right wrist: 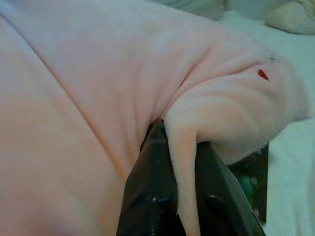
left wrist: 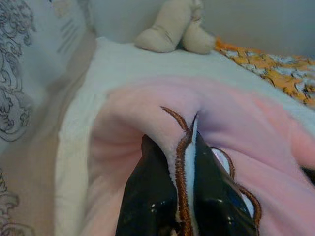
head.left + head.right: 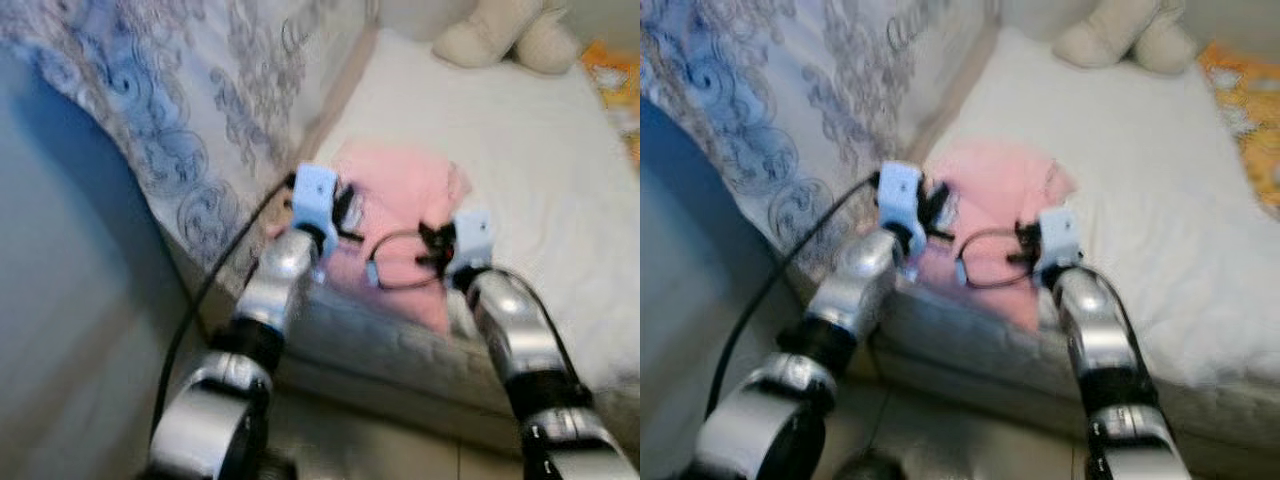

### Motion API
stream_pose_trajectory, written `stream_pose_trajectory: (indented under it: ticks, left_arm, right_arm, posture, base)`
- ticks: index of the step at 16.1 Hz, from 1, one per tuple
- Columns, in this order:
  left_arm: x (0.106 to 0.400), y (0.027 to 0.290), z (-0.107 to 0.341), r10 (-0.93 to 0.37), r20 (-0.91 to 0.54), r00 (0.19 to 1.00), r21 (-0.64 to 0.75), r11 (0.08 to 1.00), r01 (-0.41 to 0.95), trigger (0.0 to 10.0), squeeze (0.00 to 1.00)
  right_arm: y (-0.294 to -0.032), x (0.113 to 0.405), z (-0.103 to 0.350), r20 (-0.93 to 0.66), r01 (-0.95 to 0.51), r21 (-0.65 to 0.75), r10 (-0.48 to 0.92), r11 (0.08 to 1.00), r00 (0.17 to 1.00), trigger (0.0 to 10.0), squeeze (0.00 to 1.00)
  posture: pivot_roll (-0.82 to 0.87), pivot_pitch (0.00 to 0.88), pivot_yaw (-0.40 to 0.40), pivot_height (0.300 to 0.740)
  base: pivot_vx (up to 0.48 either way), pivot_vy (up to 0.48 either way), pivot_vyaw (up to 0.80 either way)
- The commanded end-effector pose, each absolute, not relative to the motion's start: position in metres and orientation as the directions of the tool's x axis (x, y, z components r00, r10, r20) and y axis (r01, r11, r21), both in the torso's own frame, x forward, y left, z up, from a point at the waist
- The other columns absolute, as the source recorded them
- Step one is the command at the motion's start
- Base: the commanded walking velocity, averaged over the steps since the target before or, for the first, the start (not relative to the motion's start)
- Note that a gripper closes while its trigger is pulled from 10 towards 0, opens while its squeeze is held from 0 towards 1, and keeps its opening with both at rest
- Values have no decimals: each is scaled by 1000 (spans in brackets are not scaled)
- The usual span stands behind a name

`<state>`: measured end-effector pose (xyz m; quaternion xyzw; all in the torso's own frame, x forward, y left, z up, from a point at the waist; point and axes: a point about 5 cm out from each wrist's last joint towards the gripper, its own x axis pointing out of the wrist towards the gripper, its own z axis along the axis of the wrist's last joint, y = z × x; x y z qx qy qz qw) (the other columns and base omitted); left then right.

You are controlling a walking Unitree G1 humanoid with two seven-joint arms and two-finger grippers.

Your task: Clean up the room

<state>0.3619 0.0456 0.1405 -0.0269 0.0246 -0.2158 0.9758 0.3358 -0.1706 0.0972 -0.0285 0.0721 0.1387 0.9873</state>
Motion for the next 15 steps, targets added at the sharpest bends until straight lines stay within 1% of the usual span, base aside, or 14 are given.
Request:
stream_pose_trajectory:
  ticks: [1, 5, 7, 10, 14, 15]
  left_arm:
    - [365, 42, 162, -415, 57, 908, -34, 908, 417, 10000, 0]
    - [365, 41, 163, -395, 54, 917, -33, 917, 397, 10000, 0]
    - [365, 43, 162, -381, 47, 923, -50, 922, 383, 10000, 0]
    - [365, 44, 161, -366, 44, 929, -58, 928, 368, 10000, 0]
    - [364, 43, 159, -361, 29, 932, -71, 930, 362, 10000, 0]
    - [363, 41, 158, -362, 21, 932, -87, 928, 362, 10000, 0]
  right_arm:
    - [-176, 335, 99, -143, -271, -53, 261, 961, 955, 10000, 0]
    - [-176, 334, 98, -142, -261, -31, 254, 965, 957, 10000, 0]
    - [-172, 332, 95, -150, -284, -63, 273, 957, 950, 10000, 0]
    - [-169, 332, 95, -153, -295, -62, 282, 954, 947, 10000, 0]
    - [-171, 332, 93, -176, -302, -61, 287, 951, 942, 10000, 0]
    - [-173, 331, 92, -189, -307, -70, 289, 949, 938, 10000, 0]
  posture:
    - [13, 0, 8, 740]
    - [13, 0, 14, 740]
    - [13, 0, 17, 740]
    - [16, 0, 16, 740]
    - [22, 0, 8, 740]
    - [25, 0, 6, 740]
  base:
    - [424, 0, 0]
    - [430, 0, 0]
    - [435, 0, 456]
    - [440, 0, 435]
    - [443, 0, 428]
    - [442, 0, 0]
